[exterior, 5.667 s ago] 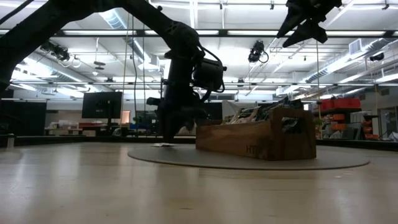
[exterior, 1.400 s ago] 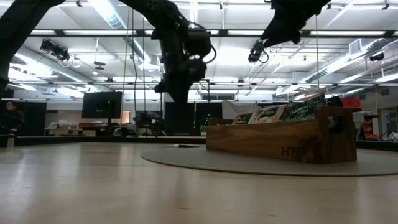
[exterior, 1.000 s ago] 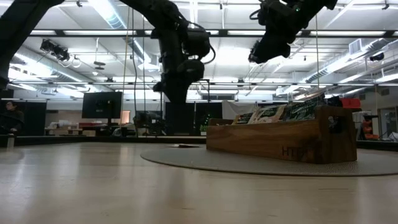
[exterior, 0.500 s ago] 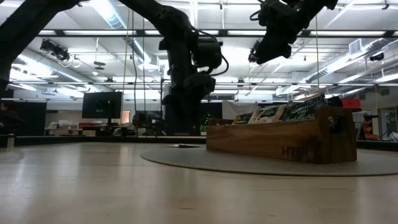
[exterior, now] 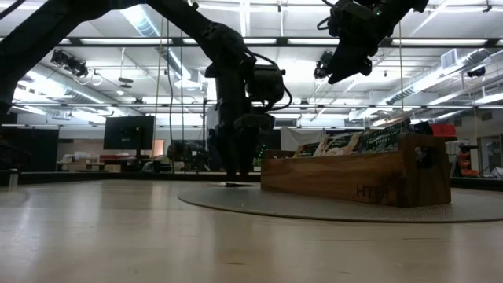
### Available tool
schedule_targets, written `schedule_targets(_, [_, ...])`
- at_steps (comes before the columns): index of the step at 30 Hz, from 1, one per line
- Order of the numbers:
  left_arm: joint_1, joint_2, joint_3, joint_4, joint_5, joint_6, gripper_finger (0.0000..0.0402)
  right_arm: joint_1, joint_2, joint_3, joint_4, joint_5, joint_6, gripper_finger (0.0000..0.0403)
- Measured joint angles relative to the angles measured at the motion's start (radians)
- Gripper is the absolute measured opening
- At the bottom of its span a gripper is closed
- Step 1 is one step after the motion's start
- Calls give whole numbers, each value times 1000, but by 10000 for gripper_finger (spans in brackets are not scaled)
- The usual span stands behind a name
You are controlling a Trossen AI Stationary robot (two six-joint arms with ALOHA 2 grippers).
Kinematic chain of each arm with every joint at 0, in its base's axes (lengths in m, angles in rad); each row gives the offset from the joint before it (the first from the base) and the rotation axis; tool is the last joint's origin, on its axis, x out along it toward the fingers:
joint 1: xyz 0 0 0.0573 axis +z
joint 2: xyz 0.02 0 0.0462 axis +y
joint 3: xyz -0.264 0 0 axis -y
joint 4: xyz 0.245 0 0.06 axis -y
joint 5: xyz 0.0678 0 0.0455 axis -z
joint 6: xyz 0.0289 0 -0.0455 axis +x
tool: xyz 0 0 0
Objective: Pick & Place Tea
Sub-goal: Put the orange tea bag into the left section of the wooden organizer
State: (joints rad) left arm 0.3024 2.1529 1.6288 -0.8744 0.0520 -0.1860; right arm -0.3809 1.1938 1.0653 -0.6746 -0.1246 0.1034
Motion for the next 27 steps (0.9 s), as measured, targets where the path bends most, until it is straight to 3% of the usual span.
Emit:
schedule_targets(8, [-9, 30, 0, -2, -65, 68, 217, 0, 0, 0, -15, 0, 20, 190])
schedule_targets(14, [-11, 50, 4, 12, -57, 77, 176, 0, 0, 0, -24, 0, 23, 190])
schedule_targets(18, [-13, 51, 3, 16, -37, 79, 127, 0, 0, 0, -24, 0, 22, 190])
schedule_targets(24, [-7, 50, 3, 36, -35, 65, 18, -3, 0, 0, -15, 3, 20, 190])
schedule_targets(27, [-1, 45, 2, 34, -30, 46, 10, -8, 0, 0, -13, 4, 20, 190])
